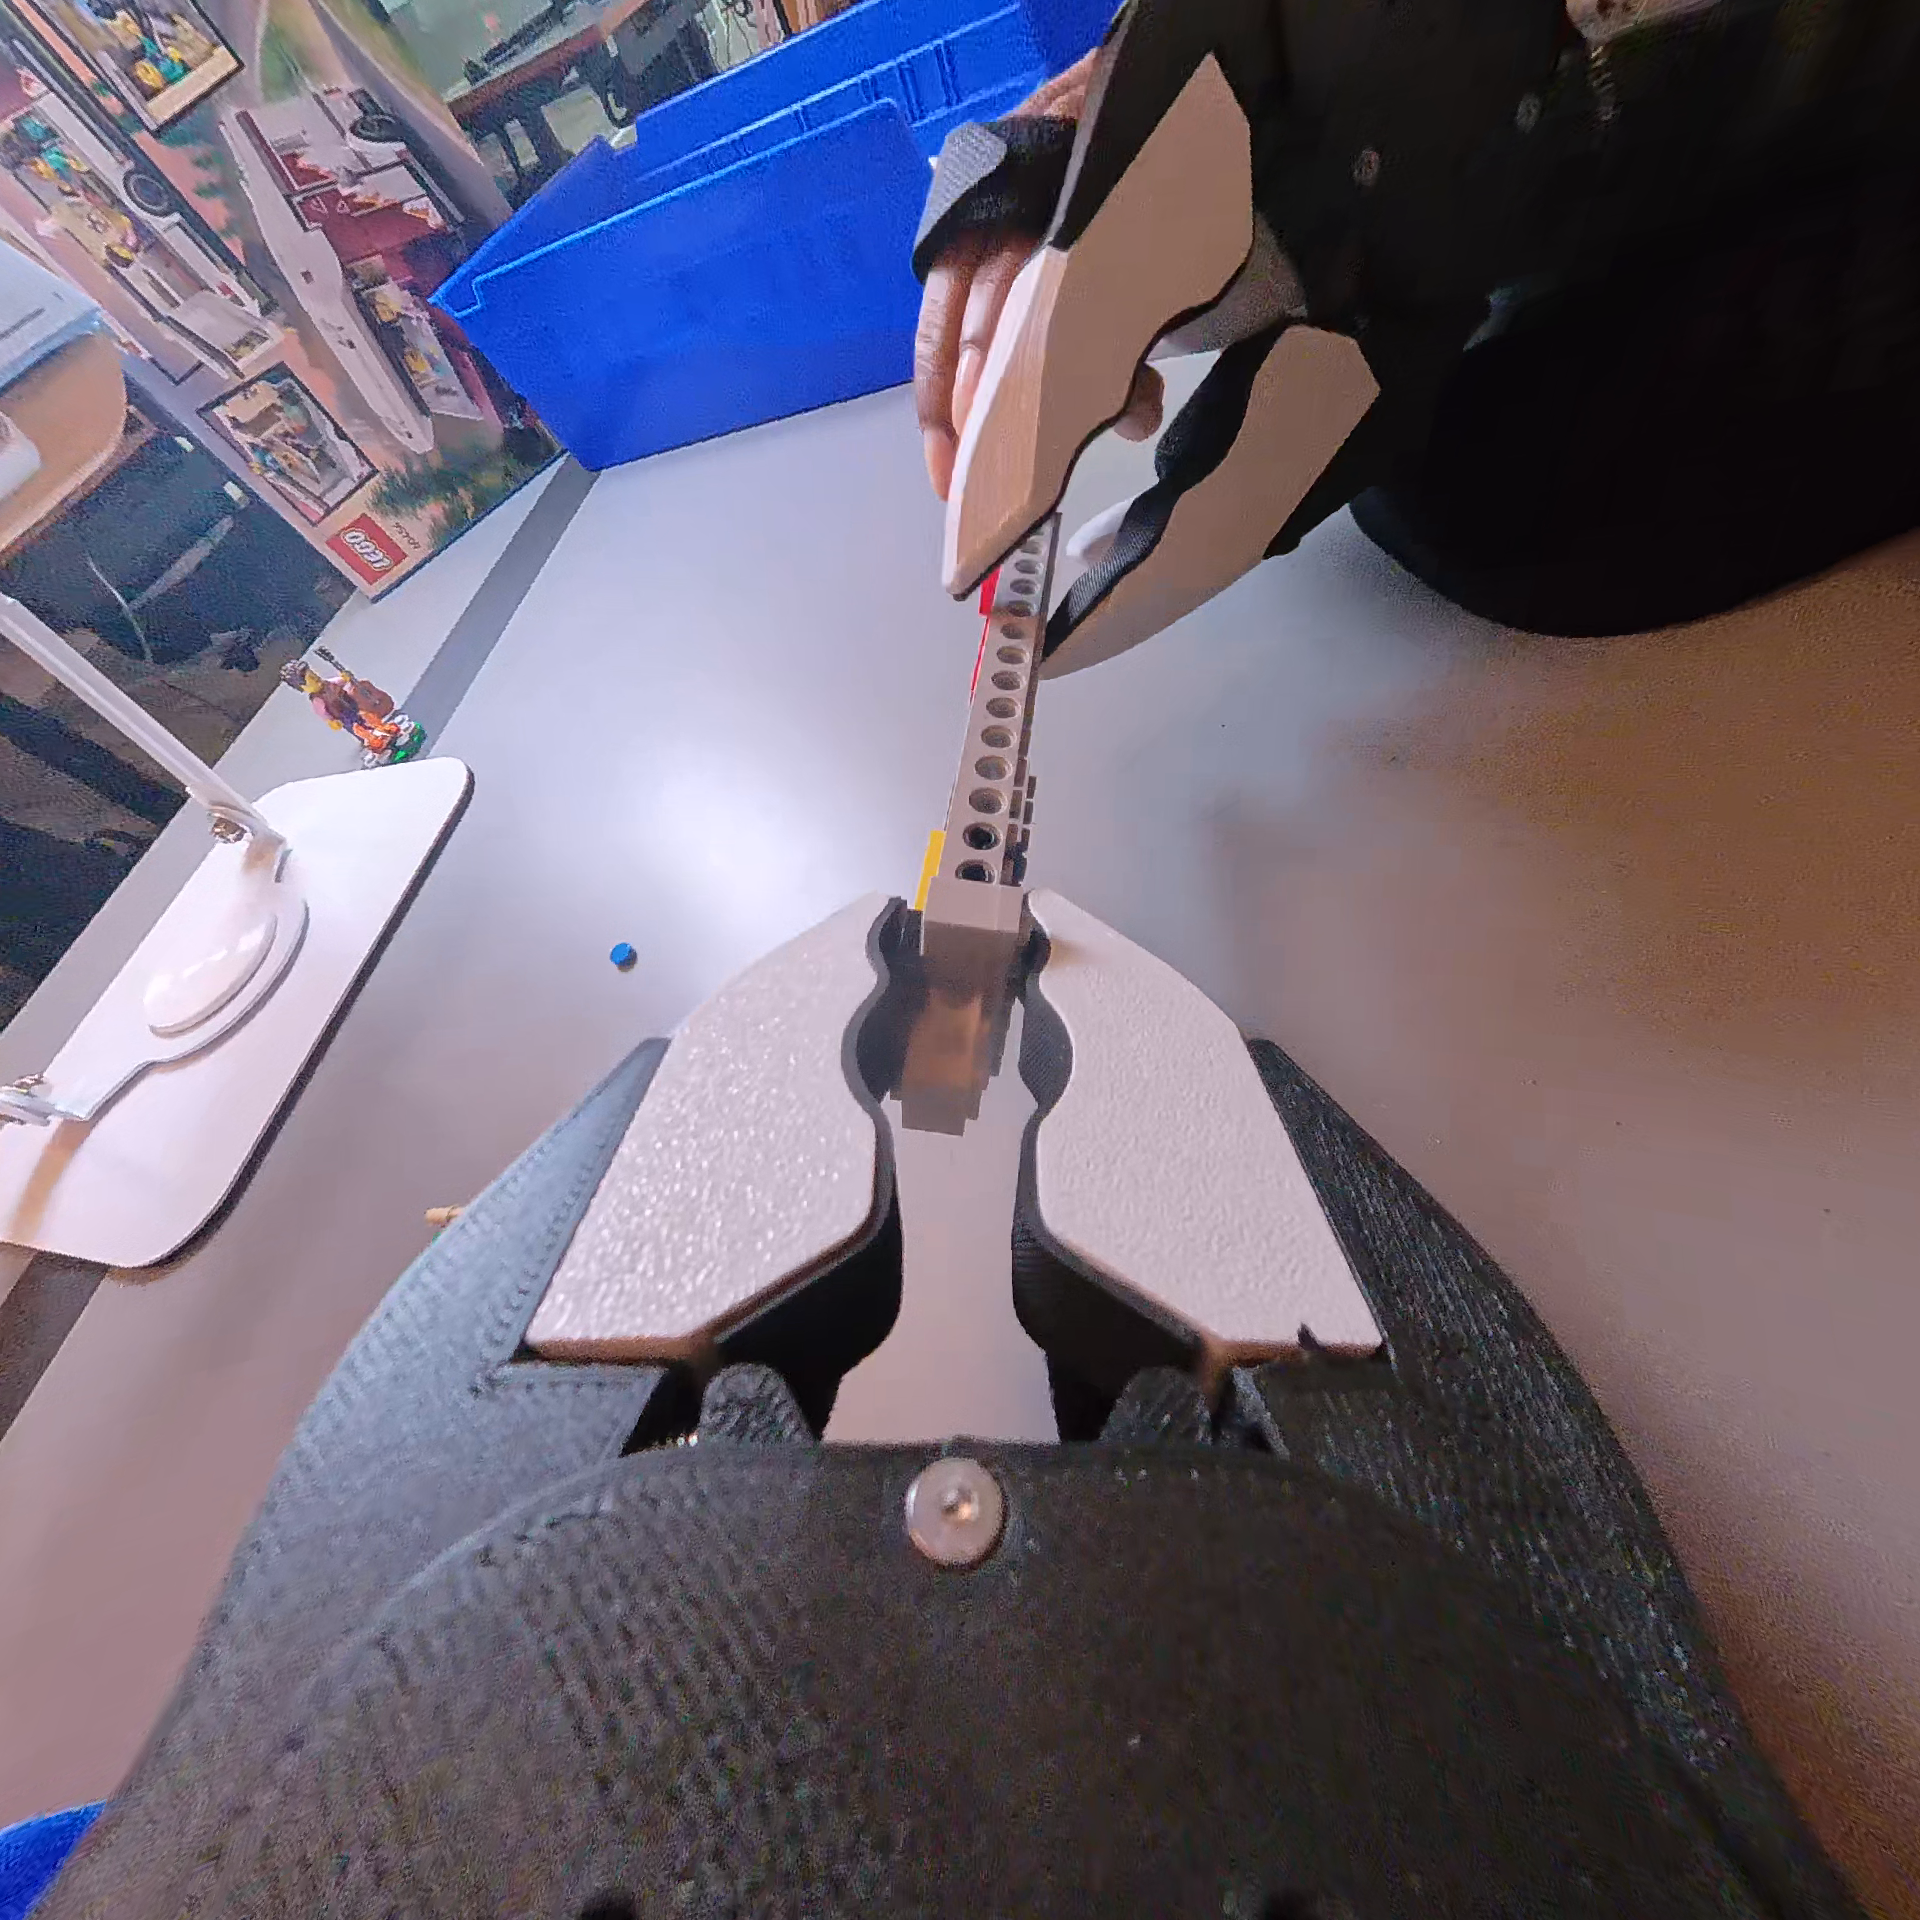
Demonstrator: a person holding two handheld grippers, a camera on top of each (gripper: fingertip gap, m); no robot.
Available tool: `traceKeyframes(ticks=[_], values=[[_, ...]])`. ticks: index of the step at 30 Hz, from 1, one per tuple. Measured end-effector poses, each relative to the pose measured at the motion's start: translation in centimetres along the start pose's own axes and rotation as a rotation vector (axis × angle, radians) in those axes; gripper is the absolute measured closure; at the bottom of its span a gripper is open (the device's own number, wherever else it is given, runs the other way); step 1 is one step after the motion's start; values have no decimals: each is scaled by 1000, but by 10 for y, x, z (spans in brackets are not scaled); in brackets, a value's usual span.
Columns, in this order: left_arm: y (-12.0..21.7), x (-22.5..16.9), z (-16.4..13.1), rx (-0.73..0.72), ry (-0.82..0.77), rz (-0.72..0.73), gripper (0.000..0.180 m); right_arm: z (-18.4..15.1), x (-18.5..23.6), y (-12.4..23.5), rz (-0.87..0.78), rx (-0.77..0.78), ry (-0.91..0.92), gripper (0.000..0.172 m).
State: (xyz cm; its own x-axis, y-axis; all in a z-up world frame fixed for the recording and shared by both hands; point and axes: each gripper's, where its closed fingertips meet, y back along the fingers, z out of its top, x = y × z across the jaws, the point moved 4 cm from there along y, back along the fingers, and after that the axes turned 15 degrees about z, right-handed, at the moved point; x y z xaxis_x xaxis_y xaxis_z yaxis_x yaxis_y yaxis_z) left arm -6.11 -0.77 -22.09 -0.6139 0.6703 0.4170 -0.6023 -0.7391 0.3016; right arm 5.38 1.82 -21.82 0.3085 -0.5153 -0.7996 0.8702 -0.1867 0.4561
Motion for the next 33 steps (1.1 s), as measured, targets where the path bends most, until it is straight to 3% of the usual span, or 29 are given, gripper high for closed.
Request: traceKeyframes(ticks=[3, 6, 13, 16, 25, 33], values=[[-2, 1, -3, 18, -45, 33, 161, -3, 2, -4, 80, 2, -116, 140], [-6, -2, -3, 31, -119, 62, 161, 2, 5, -11, 144, 14, -189, 137], [-17, -18, -5, 73, -345, 98, 161, 10, 13, -28, 218, 116, -242, 159], [-16, -21, -10, 74, -399, 92, 161, 15, 17, -26, 222, 50, -208, 160], [-11, -29, -10, 2, -326, -10, 160, 26, 22, -15, 242, -137, -165, 161], [-8, -33, -6, -49, -246, -92, 160, 27, 21, -9, 303, -254, -274, 161]])
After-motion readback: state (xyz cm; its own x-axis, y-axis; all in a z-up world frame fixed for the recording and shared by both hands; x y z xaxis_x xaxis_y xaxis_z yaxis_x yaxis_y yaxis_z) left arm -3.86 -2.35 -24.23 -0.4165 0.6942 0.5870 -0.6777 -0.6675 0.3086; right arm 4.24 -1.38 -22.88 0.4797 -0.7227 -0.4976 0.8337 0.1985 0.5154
